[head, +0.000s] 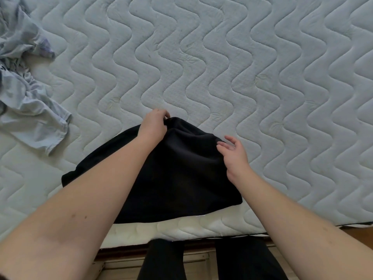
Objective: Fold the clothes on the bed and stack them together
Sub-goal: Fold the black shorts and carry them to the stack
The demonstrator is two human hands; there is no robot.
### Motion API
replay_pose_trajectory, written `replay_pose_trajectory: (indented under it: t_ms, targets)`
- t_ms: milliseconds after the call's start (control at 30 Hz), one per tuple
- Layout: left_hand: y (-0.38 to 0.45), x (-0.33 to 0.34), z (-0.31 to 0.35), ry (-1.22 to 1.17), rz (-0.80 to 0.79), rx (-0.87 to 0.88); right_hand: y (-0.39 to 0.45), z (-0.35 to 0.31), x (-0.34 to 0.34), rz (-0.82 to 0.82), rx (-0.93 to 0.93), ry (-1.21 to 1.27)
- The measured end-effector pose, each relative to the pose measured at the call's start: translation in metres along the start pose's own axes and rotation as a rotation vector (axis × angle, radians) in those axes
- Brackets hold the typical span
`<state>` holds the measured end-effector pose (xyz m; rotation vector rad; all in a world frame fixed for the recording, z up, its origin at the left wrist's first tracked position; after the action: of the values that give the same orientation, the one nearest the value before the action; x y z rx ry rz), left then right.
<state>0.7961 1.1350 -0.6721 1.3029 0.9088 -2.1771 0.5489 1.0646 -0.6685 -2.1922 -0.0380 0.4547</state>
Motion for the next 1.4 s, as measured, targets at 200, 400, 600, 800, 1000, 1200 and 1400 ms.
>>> replay_pose_trajectory:
  t_ms: [200,400,600,800,1000,1200,1400]
  targets:
    - [-0.001,-0.002,0.000,0.074,0.130,0.050,0.013,-0.019,0.000,-0.055,0.290,0.405]
    - [0.005,-0.002,0.004,-0.070,0.155,0.046,0.022,-0.023,-0.009,0.005,0.208,0.420]
    - [0.011,-0.002,0.004,-0.107,0.101,0.024,0.021,-0.011,0.003,0.114,-0.240,-0.331]
    - [0.016,-0.003,-0.005,-0.158,-0.029,0.015,0.028,-0.030,0.029,0.004,-0.013,-0.130]
    - [0.021,-0.002,-0.008,-0.091,-0.030,0.028,0.030,-0.045,0.029,-0.090,0.178,0.303]
    - [0.024,0.002,-0.008,-0.182,0.044,-0.067,0.040,-0.057,0.016,0.000,0.170,0.515]
    - [0.022,-0.003,-0.008,-0.233,0.072,0.079,0.039,-0.051,0.010,0.085,-0.316,-0.144]
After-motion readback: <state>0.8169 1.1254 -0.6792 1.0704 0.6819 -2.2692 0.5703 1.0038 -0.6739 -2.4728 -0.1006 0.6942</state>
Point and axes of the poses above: each hand's wrist, its own y-axis towards the middle knuckle, its own x-axis out of the palm, z = x × y, the point moved 2 cm from there along y, towards the middle knuckle, and after that the axes turned 15 degrees about z, right-handed, at the moved point
